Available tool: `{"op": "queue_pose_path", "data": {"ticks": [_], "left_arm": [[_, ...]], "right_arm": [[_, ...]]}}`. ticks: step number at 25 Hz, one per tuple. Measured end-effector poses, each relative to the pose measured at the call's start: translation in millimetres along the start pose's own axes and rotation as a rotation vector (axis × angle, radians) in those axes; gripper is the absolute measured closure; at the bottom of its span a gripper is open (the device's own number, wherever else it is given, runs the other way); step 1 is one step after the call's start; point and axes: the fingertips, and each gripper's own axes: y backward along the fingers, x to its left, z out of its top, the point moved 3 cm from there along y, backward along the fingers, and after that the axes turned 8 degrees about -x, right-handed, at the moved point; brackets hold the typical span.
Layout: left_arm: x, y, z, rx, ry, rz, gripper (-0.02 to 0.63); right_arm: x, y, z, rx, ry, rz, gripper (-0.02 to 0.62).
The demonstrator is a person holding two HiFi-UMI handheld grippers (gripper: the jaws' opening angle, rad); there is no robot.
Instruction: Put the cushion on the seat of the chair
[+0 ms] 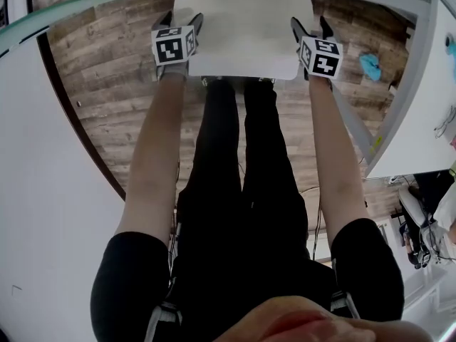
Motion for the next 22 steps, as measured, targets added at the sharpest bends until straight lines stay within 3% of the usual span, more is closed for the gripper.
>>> {"op": "queue_pose_path", "data": {"ticks": [6, 10, 13, 18, 22], "left_arm": [[-35.0, 46.2, 33.4, -0.068, -0.015, -0.062, 0.261], [-72.8, 90.8, 66.4, -0.128, 0.009, -0.160, 0.262], [-106.4, 140.2, 88.7, -0.177, 0.011, -0.242, 0.276], [-148.2, 231.3, 132.1, -0.290, -0.030, -0.311, 0.392], [-176.8, 296.7, 164.6, -0.352, -0.080, -0.366, 0.547]], "right_arm": [[30.2, 40.9, 40.9, -0.064, -0.024, 0.054, 0.267], [59.3, 81.4, 81.9, -0.117, -0.037, 0.126, 0.275], [84.2, 129.8, 113.8, -0.167, 0.044, 0.160, 0.366], [124.1, 212.4, 176.5, -0.294, 0.111, 0.231, 0.542], [147.1, 272.4, 221.1, -0.370, 0.123, 0.297, 0.578]]}}
